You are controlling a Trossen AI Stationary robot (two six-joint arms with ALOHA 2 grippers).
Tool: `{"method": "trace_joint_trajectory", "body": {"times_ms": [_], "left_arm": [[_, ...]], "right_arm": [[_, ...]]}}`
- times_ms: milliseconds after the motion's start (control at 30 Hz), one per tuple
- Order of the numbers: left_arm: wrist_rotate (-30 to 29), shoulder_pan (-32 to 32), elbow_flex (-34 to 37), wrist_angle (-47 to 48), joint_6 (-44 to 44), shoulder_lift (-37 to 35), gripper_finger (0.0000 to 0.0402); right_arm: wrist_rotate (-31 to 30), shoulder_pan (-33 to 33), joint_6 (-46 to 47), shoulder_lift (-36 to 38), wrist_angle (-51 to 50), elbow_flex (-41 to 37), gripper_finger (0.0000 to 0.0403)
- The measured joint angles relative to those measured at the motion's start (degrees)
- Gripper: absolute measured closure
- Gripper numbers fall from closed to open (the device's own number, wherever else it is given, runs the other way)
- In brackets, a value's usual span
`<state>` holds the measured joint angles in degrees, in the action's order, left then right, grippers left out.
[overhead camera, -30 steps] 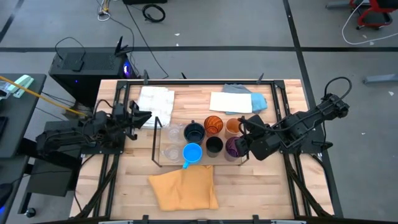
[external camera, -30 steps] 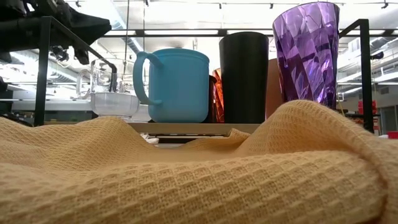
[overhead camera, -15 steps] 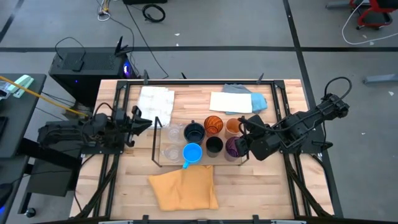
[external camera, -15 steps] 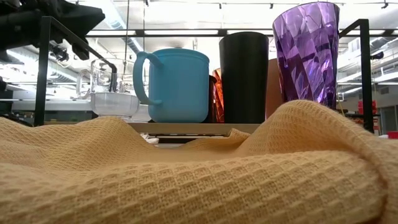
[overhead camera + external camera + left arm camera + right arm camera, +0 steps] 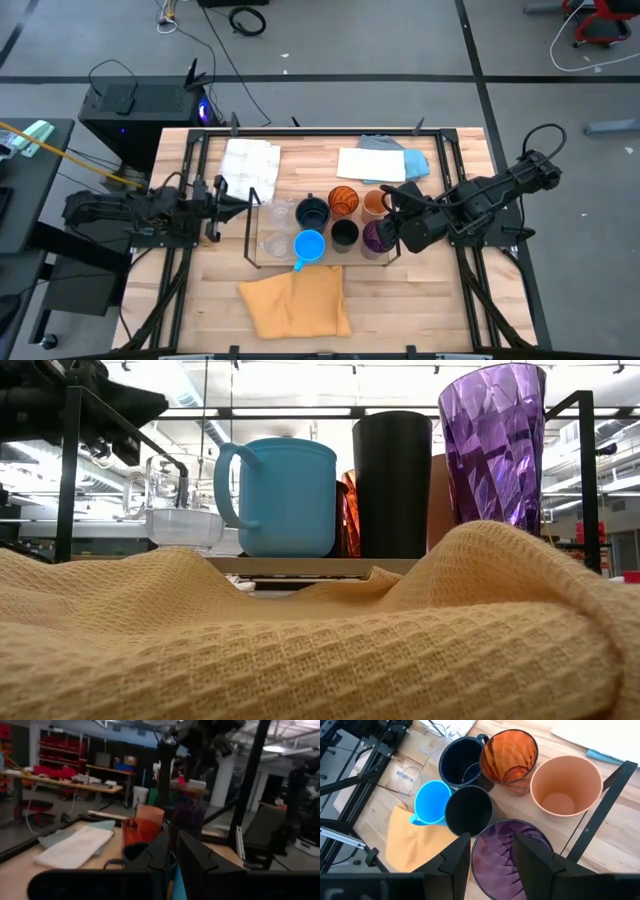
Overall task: Stack small to large cups/mugs on shelf
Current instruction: Return to Home Position
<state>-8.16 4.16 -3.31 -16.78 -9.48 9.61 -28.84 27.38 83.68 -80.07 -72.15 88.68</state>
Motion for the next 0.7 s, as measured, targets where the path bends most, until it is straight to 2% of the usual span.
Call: {"method": "trace_joint_trajectory", "body": {"times_ms": [467,700], "left_arm": [[2.0,0.0,0.0,6.4,3.0,0.0,0.0378],[2.0,-0.1,0.0,6.1,3.7,0.0,0.0385]], "right_arm": [[0.0,0.0,0.1,0.0,0.2,0.0,0.0249],[0.0,0.0,-1.4,0.0,1.4,0.0,0.0249]]}}
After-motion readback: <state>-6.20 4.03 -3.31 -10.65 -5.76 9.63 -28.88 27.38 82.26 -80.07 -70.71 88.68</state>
